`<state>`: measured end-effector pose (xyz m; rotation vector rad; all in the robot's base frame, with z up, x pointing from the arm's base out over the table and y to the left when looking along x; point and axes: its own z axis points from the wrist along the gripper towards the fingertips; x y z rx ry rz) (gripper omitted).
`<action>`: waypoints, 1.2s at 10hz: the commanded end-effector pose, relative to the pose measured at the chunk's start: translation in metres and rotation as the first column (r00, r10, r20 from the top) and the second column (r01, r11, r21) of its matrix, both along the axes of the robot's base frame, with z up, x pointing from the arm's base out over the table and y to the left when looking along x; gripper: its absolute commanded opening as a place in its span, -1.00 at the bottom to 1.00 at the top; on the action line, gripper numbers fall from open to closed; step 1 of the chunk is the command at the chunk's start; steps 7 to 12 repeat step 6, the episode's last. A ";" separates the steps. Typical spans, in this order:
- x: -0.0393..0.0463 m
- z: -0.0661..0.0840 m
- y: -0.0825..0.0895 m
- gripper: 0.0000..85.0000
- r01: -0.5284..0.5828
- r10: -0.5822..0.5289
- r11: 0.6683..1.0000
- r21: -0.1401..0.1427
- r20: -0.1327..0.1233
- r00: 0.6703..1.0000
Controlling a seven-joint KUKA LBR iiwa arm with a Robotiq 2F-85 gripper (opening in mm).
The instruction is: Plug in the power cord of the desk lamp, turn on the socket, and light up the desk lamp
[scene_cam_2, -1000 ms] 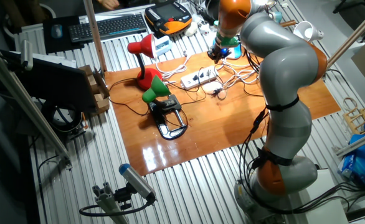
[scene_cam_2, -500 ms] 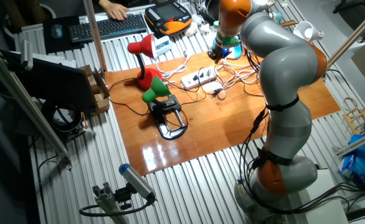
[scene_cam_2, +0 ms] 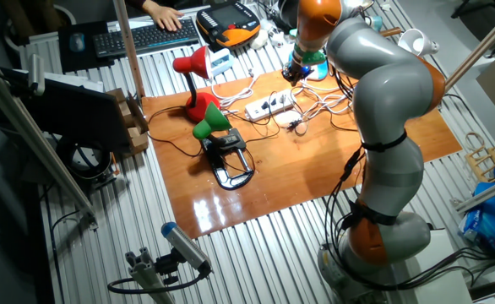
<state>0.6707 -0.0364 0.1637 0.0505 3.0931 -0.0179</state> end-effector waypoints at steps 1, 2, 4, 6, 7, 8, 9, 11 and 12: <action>0.0001 0.000 0.000 -1.00 0.003 -0.003 1.000 0.000 0.002 1.000; 0.0001 0.000 0.000 -1.00 0.006 -0.006 1.000 0.002 0.003 1.000; 0.0000 0.000 0.000 -1.00 0.009 -0.009 1.000 0.016 0.002 1.000; 0.0001 0.000 0.000 -1.00 0.011 -0.011 1.000 0.018 0.002 1.000; 0.0001 0.000 0.000 -1.00 0.011 -0.011 1.000 0.018 0.002 1.000; 0.0001 0.000 0.000 -1.00 0.011 -0.011 1.000 0.018 0.002 1.000; 0.0001 0.000 0.000 -1.00 0.011 -0.011 1.000 0.018 0.002 1.000; 0.0001 0.000 0.000 -1.00 0.011 -0.011 1.000 0.018 0.002 1.000; 0.0001 0.000 0.000 -1.00 0.011 -0.011 1.000 0.018 0.002 1.000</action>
